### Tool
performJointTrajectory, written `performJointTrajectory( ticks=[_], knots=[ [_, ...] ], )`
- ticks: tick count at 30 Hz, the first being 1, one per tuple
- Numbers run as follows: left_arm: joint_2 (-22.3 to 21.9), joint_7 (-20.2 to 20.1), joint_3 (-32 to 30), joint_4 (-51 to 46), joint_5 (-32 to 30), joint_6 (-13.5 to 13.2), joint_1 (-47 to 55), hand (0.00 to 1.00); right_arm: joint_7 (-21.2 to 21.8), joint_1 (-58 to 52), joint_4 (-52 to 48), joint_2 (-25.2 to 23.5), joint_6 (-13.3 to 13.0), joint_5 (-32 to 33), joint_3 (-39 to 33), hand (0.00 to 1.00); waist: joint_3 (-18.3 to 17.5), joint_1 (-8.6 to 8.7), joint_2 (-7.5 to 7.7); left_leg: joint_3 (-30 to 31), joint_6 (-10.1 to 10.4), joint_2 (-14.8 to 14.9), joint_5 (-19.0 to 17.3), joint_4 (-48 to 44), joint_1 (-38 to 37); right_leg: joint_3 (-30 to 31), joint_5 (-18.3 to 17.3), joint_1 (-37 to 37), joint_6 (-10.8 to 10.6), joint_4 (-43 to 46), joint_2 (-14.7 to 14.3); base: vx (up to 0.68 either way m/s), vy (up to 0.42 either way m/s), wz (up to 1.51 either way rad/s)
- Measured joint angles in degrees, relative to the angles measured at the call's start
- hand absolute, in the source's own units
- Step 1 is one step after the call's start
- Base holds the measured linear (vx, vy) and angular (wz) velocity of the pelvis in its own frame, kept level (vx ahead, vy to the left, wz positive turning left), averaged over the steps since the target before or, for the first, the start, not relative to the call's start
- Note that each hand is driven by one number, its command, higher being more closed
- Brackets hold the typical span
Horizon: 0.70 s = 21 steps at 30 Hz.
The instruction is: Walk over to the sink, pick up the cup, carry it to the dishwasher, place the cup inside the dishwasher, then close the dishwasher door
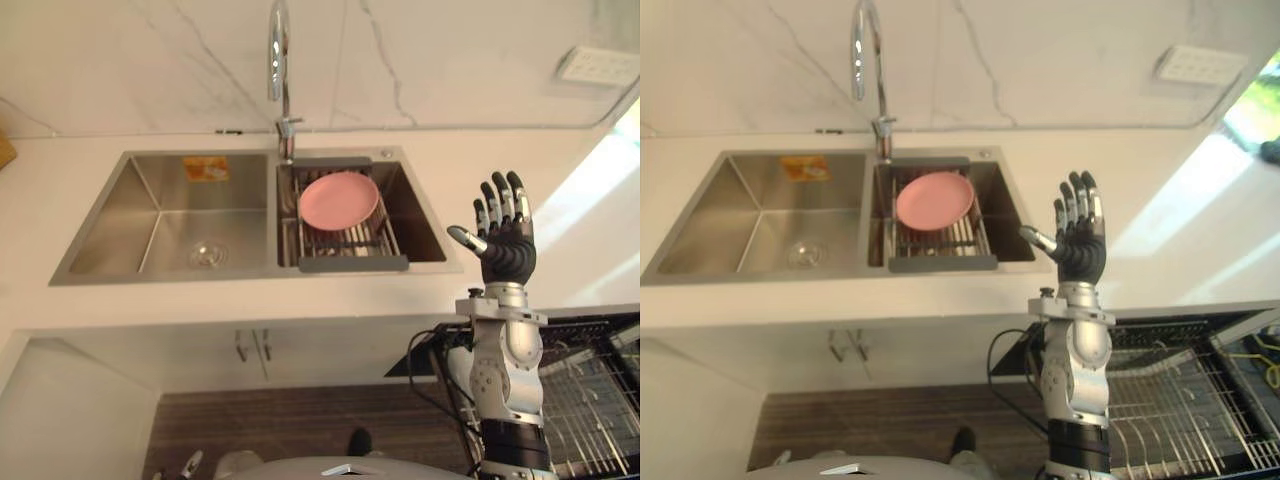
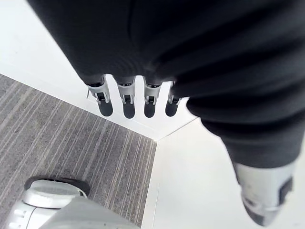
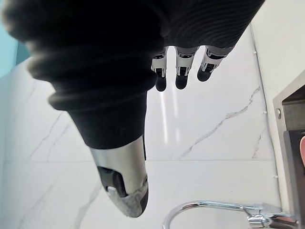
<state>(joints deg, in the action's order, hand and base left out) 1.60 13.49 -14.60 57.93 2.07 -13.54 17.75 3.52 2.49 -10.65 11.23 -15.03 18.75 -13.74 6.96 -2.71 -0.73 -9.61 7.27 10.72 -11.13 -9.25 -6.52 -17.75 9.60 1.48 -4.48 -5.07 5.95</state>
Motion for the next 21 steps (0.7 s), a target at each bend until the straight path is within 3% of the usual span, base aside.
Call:
performJointTrajectory(
  ticks=[4,8,15,21],
  knots=[
    [1.3,-0.1,0.0,0.0,0.0,1.1,-1.6,0.0,-3.1,2.3,0.3,4.6,0.6,-10.0,0.0,0.0,0.1,0.03,0.41,0.2,0.3,-0.8,0.4,0.8,-0.5,0.0,0.2,0.1,0.2,0.0,0.8,-0.05,0.036,-0.02],
    [2.4,-0.6,0.0,0.0,-1.3,2.6,-3.8,0.0,-5.5,7.3,0.6,9.9,5.2,-22.2,0.1,0.0,-0.1,0.69,1.3,1.6,0.3,-1.2,0.8,1.6,0.5,-0.1,0.3,-1.2,0.3,0.0,0.9,-0.01,0.009,0.01],
    [2.6,-2.4,0.0,-0.1,-3.5,4.4,-4.8,0.0,-4.9,14.3,7.5,15.3,11.0,-39.4,5.4,0.0,-0.3,0.53,1.18,2.0,0.3,-1.4,1.8,2.8,0.3,-0.6,1.2,-1.5,0.0,0.1,0.9,0.07,0.022,0.04],
    [3.5,-3.2,0.1,-0.9,-4.6,5.2,-4.6,0.0,-0.9,20.5,14.9,19.5,11.3,-49.3,12.1,0.0,-0.2,0.05,1.74,3.2,-0.1,-2.4,2.1,3.6,-0.4,-1.9,1.4,-0.4,-0.3,0.0,1.9,0.02,0.039,0.11]
  ],
)
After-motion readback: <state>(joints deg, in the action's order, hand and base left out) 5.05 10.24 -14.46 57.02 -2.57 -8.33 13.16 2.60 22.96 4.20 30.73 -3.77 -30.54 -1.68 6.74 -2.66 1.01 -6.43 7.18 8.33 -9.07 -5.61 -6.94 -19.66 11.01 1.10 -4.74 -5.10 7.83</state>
